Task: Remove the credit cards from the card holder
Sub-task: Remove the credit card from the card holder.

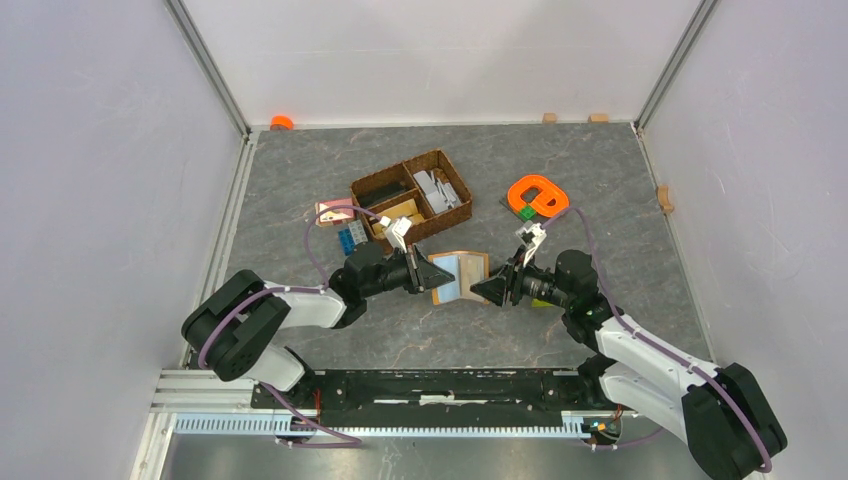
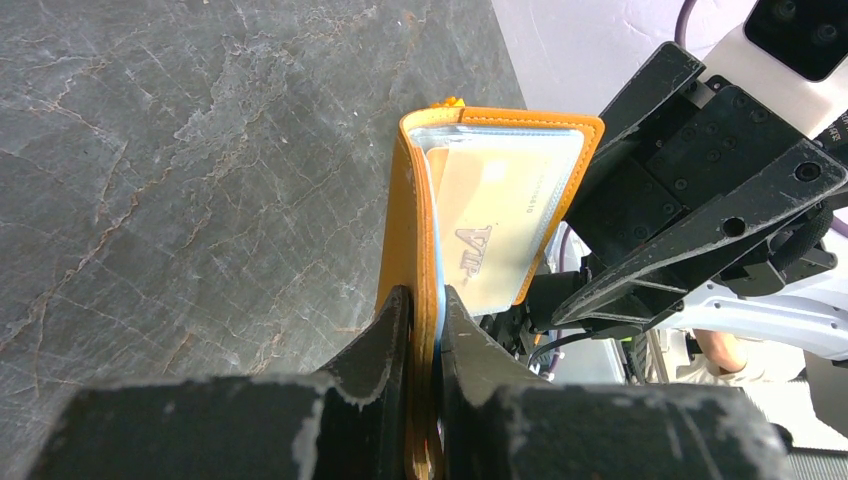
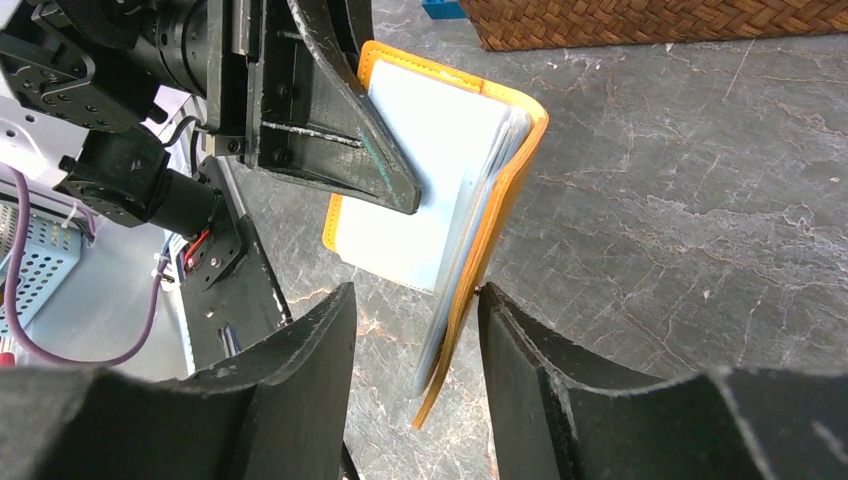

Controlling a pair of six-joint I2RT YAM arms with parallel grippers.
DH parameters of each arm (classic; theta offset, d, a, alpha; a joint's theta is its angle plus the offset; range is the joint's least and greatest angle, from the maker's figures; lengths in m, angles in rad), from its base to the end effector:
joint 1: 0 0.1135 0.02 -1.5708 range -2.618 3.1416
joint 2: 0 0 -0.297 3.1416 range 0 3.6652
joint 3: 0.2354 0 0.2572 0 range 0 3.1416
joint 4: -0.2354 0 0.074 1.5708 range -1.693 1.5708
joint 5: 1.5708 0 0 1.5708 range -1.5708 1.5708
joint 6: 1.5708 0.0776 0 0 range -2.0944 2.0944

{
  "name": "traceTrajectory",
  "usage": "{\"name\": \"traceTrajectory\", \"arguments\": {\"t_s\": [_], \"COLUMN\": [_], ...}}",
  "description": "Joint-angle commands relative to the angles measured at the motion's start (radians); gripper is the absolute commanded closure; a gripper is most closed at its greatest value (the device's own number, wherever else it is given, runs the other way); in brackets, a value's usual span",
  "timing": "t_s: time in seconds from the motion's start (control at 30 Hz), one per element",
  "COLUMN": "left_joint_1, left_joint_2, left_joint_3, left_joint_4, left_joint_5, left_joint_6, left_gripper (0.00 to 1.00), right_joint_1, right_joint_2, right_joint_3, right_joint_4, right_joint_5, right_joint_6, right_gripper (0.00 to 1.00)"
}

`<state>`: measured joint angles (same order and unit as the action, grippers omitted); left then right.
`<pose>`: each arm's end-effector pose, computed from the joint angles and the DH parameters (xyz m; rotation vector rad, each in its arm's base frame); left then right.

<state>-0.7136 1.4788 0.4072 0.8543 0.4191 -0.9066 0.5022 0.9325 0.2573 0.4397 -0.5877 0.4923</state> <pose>0.2111 -0.2246 0.1871 0.1488 2.0432 -1.4711 0.1638 0.1390 0.2102 -0.4604 1.8883 1.2139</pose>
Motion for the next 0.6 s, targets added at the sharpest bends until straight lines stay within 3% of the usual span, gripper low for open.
{"name": "traceTrajectory", "arguments": {"t_s": [0.0,0.23,0.43,0.57], "left_joint_1": [0.0,0.0,-0.001,0.0], "left_joint_2": [-0.024,-0.022,-0.004,-0.004], "left_joint_3": [0.03,0.031,0.04,0.041], "left_joint_4": [0.04,0.032,0.029,0.036], "left_joint_5": [-0.002,-0.003,0.001,0.008], "left_joint_6": [0.028,0.026,0.026,0.025], "left_gripper": [0.98,0.98,0.98,0.98], "right_joint_1": [0.004,0.004,0.004,0.004], "right_joint_2": [-0.003,-0.005,-0.026,-0.002], "right_joint_3": [-0.005,-0.009,-0.015,-0.018], "right_joint_4": [0.059,0.089,0.11,0.131], "right_joint_5": [-0.021,-0.05,-0.061,-0.077], "right_joint_6": [0.006,0.019,0.027,0.037], "right_gripper": [0.47,0.54,0.74,0.79]}}
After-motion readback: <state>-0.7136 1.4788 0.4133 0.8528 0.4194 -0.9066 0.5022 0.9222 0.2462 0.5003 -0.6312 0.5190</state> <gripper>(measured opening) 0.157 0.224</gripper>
